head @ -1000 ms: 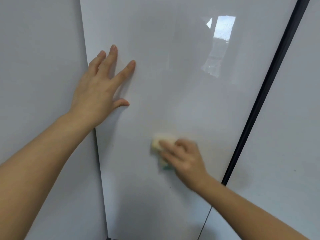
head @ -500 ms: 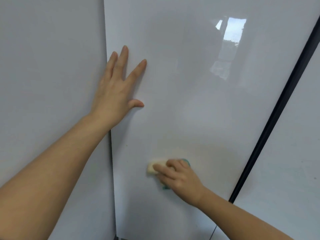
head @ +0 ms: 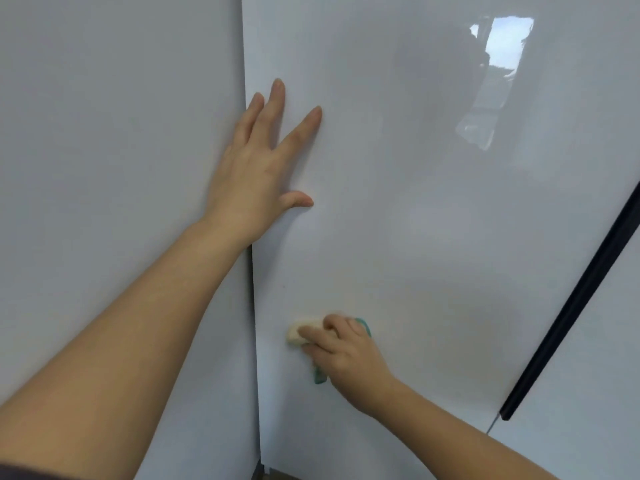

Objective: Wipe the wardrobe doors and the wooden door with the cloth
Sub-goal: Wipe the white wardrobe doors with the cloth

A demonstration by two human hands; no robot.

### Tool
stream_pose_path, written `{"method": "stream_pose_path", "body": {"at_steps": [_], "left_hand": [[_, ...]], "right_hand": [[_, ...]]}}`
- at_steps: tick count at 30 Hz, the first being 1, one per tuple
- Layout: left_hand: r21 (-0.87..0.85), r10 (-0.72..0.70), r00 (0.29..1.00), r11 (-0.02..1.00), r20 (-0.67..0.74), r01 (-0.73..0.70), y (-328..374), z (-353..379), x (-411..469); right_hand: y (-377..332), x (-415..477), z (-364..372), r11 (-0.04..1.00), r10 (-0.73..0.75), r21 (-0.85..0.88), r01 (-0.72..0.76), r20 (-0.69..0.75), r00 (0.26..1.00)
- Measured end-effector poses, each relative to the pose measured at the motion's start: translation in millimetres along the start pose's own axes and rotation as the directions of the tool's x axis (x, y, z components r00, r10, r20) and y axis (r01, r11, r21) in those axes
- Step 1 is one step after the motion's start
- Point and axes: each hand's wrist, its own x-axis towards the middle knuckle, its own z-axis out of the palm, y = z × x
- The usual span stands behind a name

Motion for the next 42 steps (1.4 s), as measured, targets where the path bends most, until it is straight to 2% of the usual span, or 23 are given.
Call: {"method": "stream_pose_path", "body": {"at_steps": [4,7,8,10,12,13,15,18,20,23,25,28,30,33,35,36,38,40,42], "left_hand": [[0.027,0.017,1.0,1.0,-0.013,-0.016,-2,1,0],[0.038,0.027,1.0,0.999,-0.015,-0.026,-6,1,0],[0.029,0.03,0.999,0.999,-0.015,-0.03,-5,1,0],[0.022,0.034,0.999,0.999,-0.013,-0.034,-8,1,-1],[0.024,0.043,0.999,0.999,-0.015,-0.042,-8,3,-1],[0.026,0.047,0.999,0.999,-0.018,-0.046,-8,3,-2],[0.031,0.048,0.999,0.998,-0.025,-0.047,-9,5,-2],[0.025,0.053,0.998,0.998,-0.04,-0.052,-8,5,-2],[0.017,0.052,0.998,0.999,-0.042,-0.051,-8,5,-3],[-0.002,0.043,0.999,0.999,-0.031,-0.044,-8,5,-3],[-0.002,0.037,0.999,0.999,-0.019,-0.037,-9,4,-4],[-0.011,0.036,0.999,0.999,-0.018,-0.036,-9,3,-4],[-0.013,0.029,0.999,0.999,-0.014,-0.03,-7,3,-4],[0.008,0.023,1.0,1.0,-0.01,-0.023,-7,3,-4],[0.008,0.029,1.0,1.0,0.0,-0.029,-6,1,-4],[0.003,0.03,1.0,1.0,0.007,-0.03,-6,2,-5],[-0.001,0.027,1.0,1.0,0.014,-0.027,-4,4,-12],[-0.005,0.02,1.0,1.0,0.019,-0.02,-1,10,-26],[-0.018,0.031,0.999,0.999,0.006,-0.031,7,20,-44]], "right_hand": [[10,74,-24,0.992,0.129,0.022,-0.128,-0.284,0.95],[12,88,-4,0.987,0.136,-0.032,-0.156,-0.332,0.933],[6,73,8,0.992,0.098,-0.045,-0.116,-0.283,0.954],[-13,32,34,0.999,-0.007,-0.032,0.004,-0.095,0.995],[-24,5,45,0.998,-0.056,-0.017,0.058,0.1,0.993],[-23,6,45,0.999,-0.053,-0.003,0.053,0.13,0.99],[-17,34,30,1.0,0.002,0.017,-0.002,0.049,0.999],[-1,99,-2,0.988,0.151,0.026,-0.149,-0.259,0.954],[5,117,-3,0.986,0.151,-0.011,-0.164,-0.326,0.933],[-6,79,33,0.998,0.003,-0.062,-0.017,-0.222,0.975],[-19,30,54,0.993,-0.102,-0.061,0.1,-0.023,0.995],[-22,-11,53,0.976,-0.205,-0.022,0.218,0.265,0.942],[-5,-4,26,0.979,-0.184,-0.035,0.199,0.248,0.951],[29,22,-24,0.999,-0.009,-0.047,0.006,-0.067,0.998],[38,11,-36,0.996,0.073,-0.048,-0.082,-0.161,0.984],[36,-8,-33,0.996,0.067,-0.057,-0.075,-0.126,0.99],[25,-60,-20,0.999,-0.013,-0.046,0.015,0.044,0.999],[20,-95,-18,0.99,-0.128,-0.035,0.138,0.213,0.969],[30,-88,-33,0.987,-0.148,-0.036,0.159,0.215,0.965]]}}
